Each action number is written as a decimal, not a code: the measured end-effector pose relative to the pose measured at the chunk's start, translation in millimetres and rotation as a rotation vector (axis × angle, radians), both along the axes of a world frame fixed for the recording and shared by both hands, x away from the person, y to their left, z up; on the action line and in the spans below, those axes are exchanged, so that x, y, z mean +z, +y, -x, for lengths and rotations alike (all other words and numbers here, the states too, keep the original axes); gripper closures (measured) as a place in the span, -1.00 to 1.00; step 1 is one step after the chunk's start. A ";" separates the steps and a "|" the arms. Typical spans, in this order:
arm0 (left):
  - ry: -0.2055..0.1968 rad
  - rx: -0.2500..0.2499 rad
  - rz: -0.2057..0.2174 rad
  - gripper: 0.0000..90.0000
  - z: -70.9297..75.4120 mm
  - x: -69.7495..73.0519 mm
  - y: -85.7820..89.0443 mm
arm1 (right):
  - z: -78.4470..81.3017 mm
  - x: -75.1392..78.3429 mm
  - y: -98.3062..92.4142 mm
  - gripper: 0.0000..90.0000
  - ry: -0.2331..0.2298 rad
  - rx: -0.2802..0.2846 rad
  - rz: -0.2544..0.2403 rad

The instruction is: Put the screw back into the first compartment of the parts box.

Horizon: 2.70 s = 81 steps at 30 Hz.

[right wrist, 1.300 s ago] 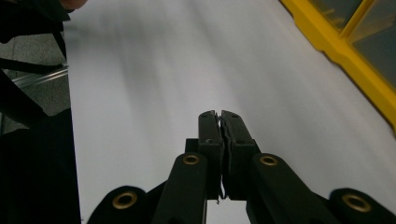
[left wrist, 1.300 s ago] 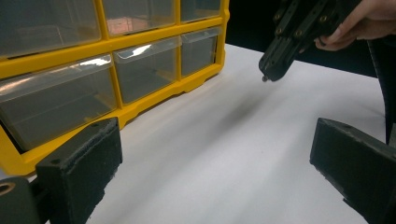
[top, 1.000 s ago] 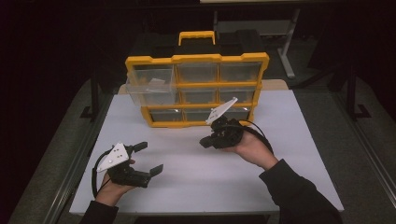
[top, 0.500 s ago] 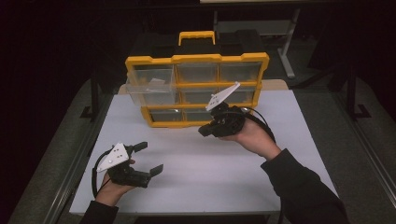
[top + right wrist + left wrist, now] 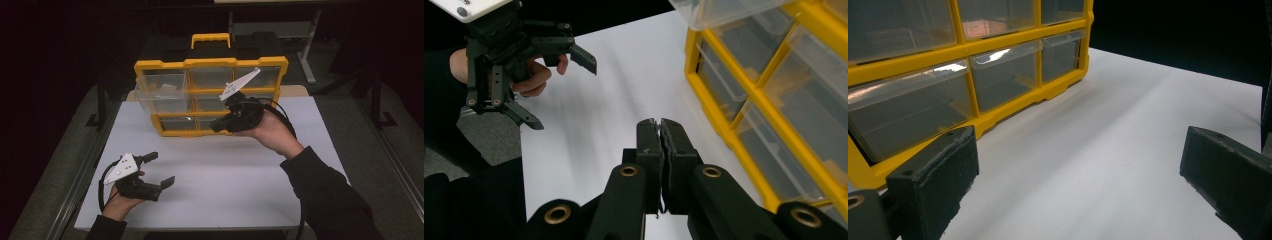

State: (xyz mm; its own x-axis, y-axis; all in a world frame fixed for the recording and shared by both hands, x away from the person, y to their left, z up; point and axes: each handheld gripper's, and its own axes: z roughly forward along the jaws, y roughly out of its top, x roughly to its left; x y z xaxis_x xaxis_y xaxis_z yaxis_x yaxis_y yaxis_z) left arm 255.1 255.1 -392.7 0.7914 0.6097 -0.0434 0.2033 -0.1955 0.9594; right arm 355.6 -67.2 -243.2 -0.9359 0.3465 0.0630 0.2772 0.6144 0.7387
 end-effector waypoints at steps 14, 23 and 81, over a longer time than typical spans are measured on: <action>0.005 -0.001 -0.006 -0.96 0.5 1.2 0.8 | -3.7 30.4 6.9 0.94 -0.033 0.010 -0.013; 0.001 -0.002 0.002 -0.96 0.1 0.7 0.3 | -8.7 48.6 10.7 0.94 -0.046 0.011 -0.033; 0.002 0.003 -0.002 -0.96 0.4 1.5 1.8 | -57.9 76.4 80.6 0.93 -0.078 -0.041 -0.078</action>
State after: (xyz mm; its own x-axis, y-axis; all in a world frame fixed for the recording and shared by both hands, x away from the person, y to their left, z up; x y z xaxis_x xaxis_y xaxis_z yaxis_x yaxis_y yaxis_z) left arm 254.7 256.9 -391.2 0.7896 0.6120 -0.0438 0.2059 -0.1970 0.9585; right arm 413.6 13.4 -166.8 -0.9241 0.3816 0.0190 0.2410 0.5437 0.8040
